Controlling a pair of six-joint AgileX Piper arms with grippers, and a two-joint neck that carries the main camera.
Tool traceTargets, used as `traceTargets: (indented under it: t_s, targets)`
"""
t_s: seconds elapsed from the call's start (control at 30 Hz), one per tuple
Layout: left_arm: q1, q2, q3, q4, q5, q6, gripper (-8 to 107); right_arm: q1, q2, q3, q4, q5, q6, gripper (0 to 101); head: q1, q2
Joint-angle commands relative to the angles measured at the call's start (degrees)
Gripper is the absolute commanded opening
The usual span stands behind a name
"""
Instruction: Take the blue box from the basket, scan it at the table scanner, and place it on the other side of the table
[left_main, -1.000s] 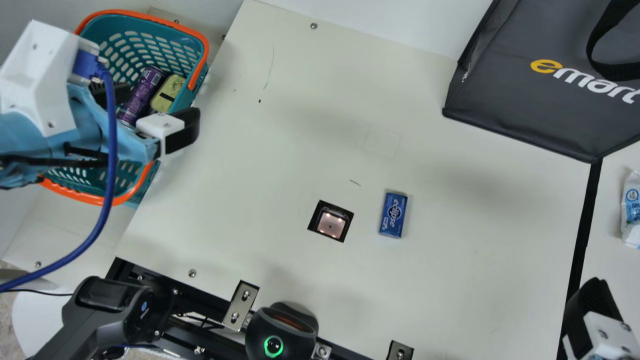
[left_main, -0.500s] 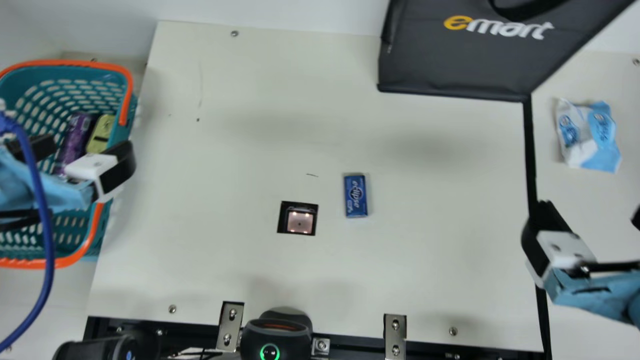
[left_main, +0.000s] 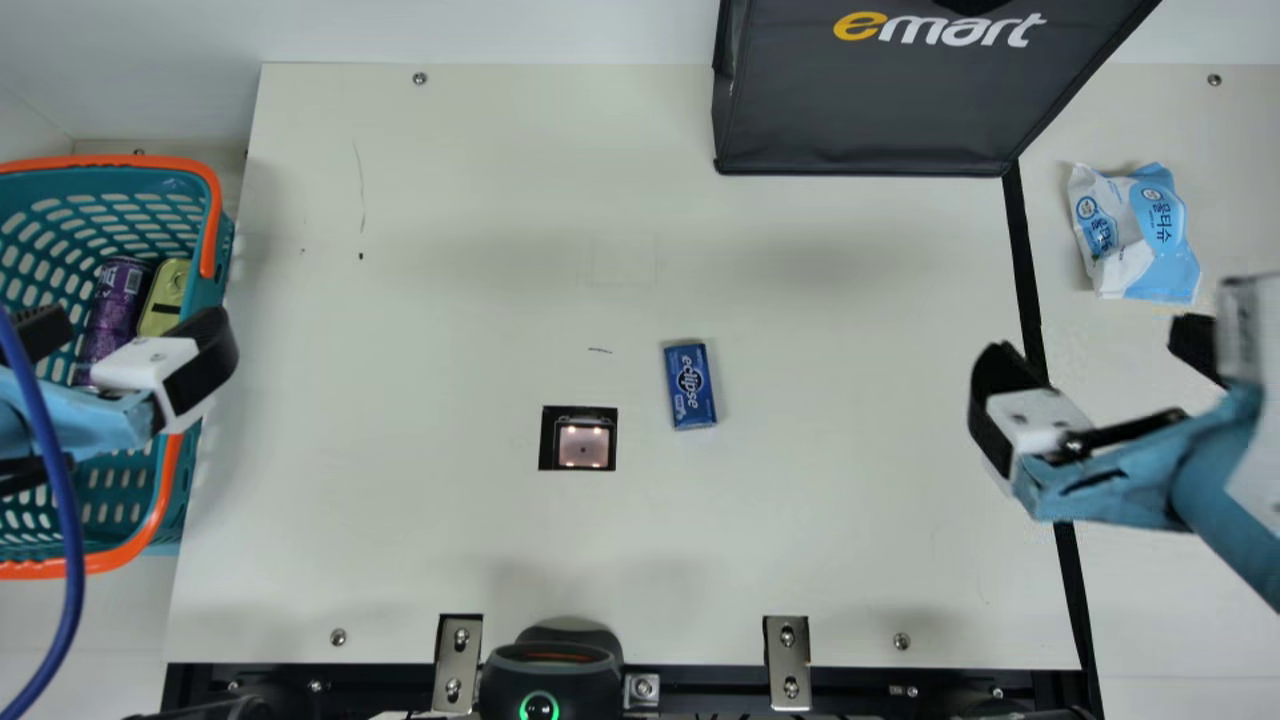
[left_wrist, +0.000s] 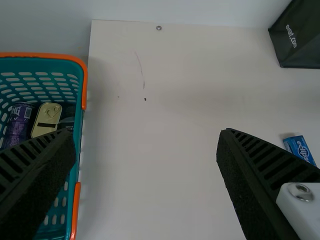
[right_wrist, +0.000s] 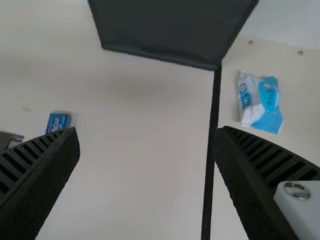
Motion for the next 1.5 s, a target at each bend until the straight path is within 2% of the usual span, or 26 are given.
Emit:
traceTargets:
  t_s: [0.0, 0.33, 0.6, 1.03, 1.47]
  targets:
    - [0.00, 0.00, 0.00, 0.00, 0.00, 0.00, 90, 2.27, 1.55, 0.02, -0.20, 0.42, -1.17, 95, -1.40, 0.00]
    - [0.00, 0.00, 0.00, 0.00, 0.00, 0.00, 90, 11.23, 7.36, 1.04, 1.69, 1.80, -2.48, 95, -1.40, 0.00]
    - [0.00, 0.00, 0.00, 0.00, 0.00, 0.00, 90, 16.17, 13.01, 1.62, 2.24, 0.77, 5.08, 95, -1.40, 0.00]
    - [0.00, 0.00, 0.00, 0.00, 0.00, 0.00, 90, 24.65, 22.58, 3.50, -0.10, -5.40, 21.59, 95, -1.40, 0.00]
    - [0.00, 0.00, 0.00, 0.00, 0.00, 0.00, 90, 29.53, 30.92, 6.24, -1.05, -13.98, 31.68, 95, -1.40, 0.00]
